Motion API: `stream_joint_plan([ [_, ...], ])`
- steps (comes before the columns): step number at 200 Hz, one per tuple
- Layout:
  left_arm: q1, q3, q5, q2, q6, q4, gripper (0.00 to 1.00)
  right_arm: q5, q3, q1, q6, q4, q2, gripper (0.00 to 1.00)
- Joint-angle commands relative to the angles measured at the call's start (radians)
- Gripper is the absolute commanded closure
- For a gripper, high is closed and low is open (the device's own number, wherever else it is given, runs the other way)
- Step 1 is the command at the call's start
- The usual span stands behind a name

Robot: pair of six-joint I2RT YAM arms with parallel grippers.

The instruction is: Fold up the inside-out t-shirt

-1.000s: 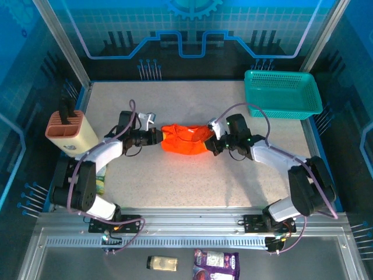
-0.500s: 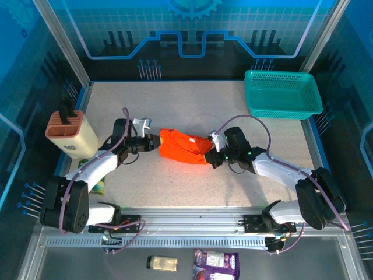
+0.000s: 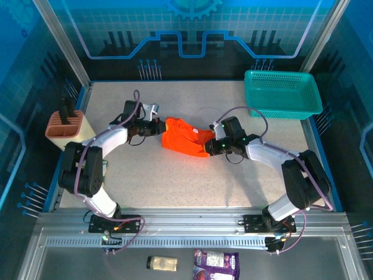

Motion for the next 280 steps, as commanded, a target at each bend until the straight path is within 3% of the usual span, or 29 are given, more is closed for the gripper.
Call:
stream_joint_plan([
  [1,-0.002,0.093,0.005,0.086,0.045,-0.093,1.00,-0.054,0.073,-0.040,0.066,-0.101,0.074,1.00],
  [56,-0.001,0.317,-0.009,0.343,0.028,-0.242,1.00,-0.067,0.158,-0.117,0.164,-0.174,0.215,1.00],
  [81,-0.003,0.346,-0.021,0.385,0.019,-0.293,1.00,-0.079,0.193,-0.130,0.162,-0.221,0.262,1.00],
  [119,-0.003,0.235,-0.026,0.323,-0.001,-0.297,1.00,-0.059,0.220,-0.136,0.094,-0.315,0.250,1.00],
  [167,-0.012,-0.005,-0.068,0.135,-0.111,-0.181,1.00,-0.051,0.392,-0.135,-0.043,-0.474,0.243,1.00],
  [193,-0.014,-0.119,-0.117,0.041,-0.192,-0.116,1.00,-0.071,0.476,-0.122,-0.109,-0.518,0.296,1.00],
  [221,-0.018,-0.163,-0.117,0.065,-0.231,-0.108,1.00,-0.078,0.550,-0.118,-0.139,-0.535,0.390,0.98],
  [249,-0.029,-0.220,-0.107,0.062,-0.268,-0.065,1.00,-0.048,0.616,-0.120,-0.137,-0.529,0.456,0.83],
  [280,-0.030,-0.258,-0.090,-0.007,-0.301,-0.064,0.79,0.000,0.670,-0.120,-0.106,-0.556,0.449,0.64],
])
